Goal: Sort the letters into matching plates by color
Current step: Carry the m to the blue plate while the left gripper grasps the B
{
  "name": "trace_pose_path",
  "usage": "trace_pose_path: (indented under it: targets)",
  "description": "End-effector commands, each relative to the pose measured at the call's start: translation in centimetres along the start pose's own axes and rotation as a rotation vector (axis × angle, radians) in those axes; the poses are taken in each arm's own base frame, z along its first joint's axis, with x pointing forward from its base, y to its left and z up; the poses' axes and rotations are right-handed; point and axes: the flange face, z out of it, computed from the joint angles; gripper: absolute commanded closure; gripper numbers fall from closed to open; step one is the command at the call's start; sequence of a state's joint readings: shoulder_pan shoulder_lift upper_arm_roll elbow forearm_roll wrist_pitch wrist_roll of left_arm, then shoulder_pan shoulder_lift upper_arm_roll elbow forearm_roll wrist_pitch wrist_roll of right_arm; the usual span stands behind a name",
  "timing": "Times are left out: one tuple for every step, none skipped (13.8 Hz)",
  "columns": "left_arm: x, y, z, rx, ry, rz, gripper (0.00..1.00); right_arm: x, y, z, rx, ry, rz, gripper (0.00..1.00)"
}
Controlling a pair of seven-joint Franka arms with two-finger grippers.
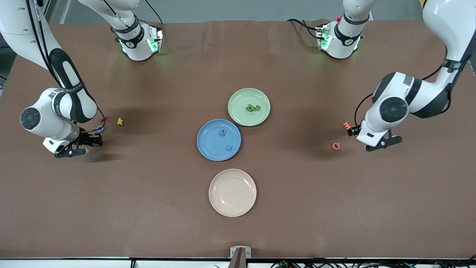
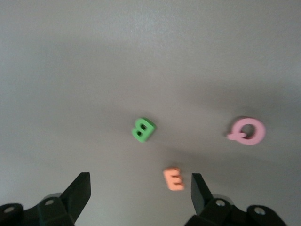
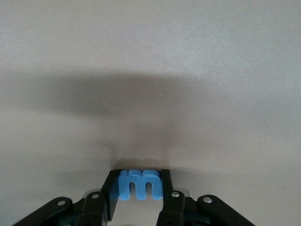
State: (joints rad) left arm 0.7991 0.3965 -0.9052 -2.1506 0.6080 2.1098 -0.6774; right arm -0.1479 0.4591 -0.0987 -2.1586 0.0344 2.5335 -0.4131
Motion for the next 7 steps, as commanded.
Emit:
trace_pose_path:
  targets:
    - [-0.7, -1.7, 1.9, -0.053, 0.055, 0.135, 0.10, 1.8, -1.7, -4.1, 0.010, -0.026, -0.045, 0.81]
    - [-0.8, -2.2, 2.9, -0.097, 0.083, 0.181, 0.12, 2.8, -2.3, -5.9, 0.014, -0.037, -0.057, 0.81]
    - [-0.9, -2.7, 3.8, -0.135, 0.117, 0.237, 0.13, 3.8, -2.7, -7.3, 0.019, -0.048, -0.067, 0.81]
    - [-0.7, -3.8, 4.6, -0.162, 0.144, 0.290, 0.15, 4.7, -3.5, -8.6, 0.020, -0.059, -0.081, 0.81]
    - [-0.5, -4.6, 5.4, -0.174, 0.147, 0.325, 0.15, 5.6, -4.8, -9.7, 0.021, -0.070, -0.072, 0.82]
    - [-0.4, -5.0, 5.8, -0.167, 0.156, 0.376, 0.17, 6.4, -6.4, -10.6, 0.019, -0.081, -0.054, 0.82]
    - [-0.4, -5.0, 6.1, -0.153, 0.168, 0.419, 0.18, 7.2, -8.8, -11.5, 0.015, -0.092, -0.036, 0.82]
